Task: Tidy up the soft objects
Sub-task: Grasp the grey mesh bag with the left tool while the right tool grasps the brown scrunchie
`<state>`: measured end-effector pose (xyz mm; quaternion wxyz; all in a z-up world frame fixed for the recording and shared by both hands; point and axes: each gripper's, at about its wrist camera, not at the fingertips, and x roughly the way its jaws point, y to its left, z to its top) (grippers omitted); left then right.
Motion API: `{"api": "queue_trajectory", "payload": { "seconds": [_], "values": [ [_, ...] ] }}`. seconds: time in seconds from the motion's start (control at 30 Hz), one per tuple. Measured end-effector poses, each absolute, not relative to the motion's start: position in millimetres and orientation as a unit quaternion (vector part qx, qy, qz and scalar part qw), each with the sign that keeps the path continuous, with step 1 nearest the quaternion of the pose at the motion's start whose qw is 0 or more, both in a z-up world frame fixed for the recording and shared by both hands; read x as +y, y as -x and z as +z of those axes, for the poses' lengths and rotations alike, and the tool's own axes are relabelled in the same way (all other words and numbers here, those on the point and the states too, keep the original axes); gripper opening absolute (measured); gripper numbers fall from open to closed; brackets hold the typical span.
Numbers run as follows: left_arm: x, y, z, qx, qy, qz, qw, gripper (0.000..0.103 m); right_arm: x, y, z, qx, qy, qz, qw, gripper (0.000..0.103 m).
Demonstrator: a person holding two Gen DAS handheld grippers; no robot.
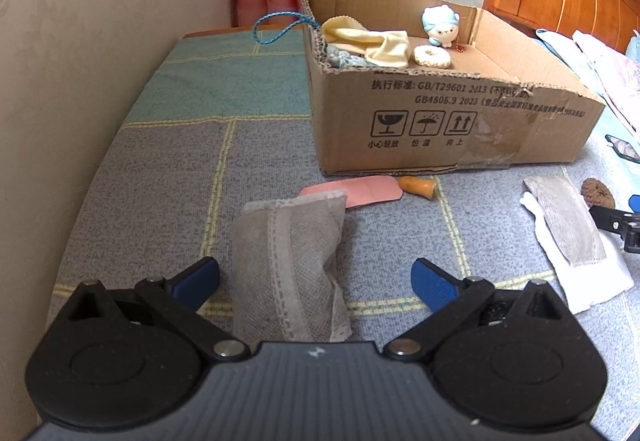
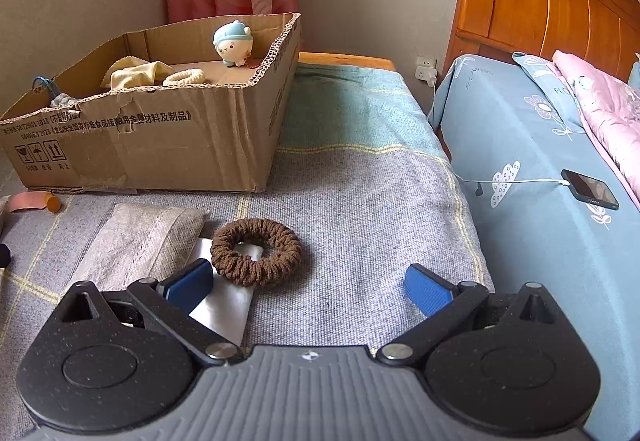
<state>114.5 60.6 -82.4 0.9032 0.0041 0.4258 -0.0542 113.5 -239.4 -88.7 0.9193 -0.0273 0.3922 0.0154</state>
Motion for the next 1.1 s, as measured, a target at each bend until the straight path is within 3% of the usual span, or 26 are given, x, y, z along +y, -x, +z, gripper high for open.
{"api": "queue_trajectory", "payload": {
  "seconds": [0.2,0.3,0.37,0.43,0.57,0.87,1.03,1.1],
  "values": [
    [45.9,-112.1,-75.3,0.415,0.003,-0.107,0.904,0.086,-239.4,-112.0,-89.2,0.389,0.028,0.017,0.921,0.103],
    [41.0,-112.1,-74.3,0.414,0.001,-0.12,0.902,0.084,-239.8,-112.0,-88.9,0.388,0.028,0.017,0.921,0.103],
    [40.1,-112.5,-74.8,0.412,-0.007,-0.11,0.904,0.078,-239.6,-112.5,-88.5,0.389,0.029,0.017,0.921,0.103],
    [43.1,-111.6,-73.8,0.409,-0.007,-0.101,0.907,0.065,-239.4,-113.3,-87.9,0.391,0.029,0.017,0.92,0.103],
    [50.1,-109.5,-73.3,0.408,0.007,-0.094,0.908,0.06,-237.2,-116.3,-85.8,0.393,0.03,0.02,0.919,0.103],
    [45.5,-109.7,-73.6,0.407,0.001,-0.082,0.91,0.06,-227.3,-119.0,-81.5,0.376,0.037,0.048,0.925,0.078],
    [49.1,-108.3,-71.6,0.408,0.004,-0.074,0.91,0.045,-220.5,-117.1,-79.4,0.376,0.043,0.058,0.924,0.064],
    [52.4,-108.7,-71.2,0.408,0.009,-0.075,0.91,0.043,-218.9,-116.6,-78.3,0.377,0.042,0.064,0.923,0.052]
  ]
}}
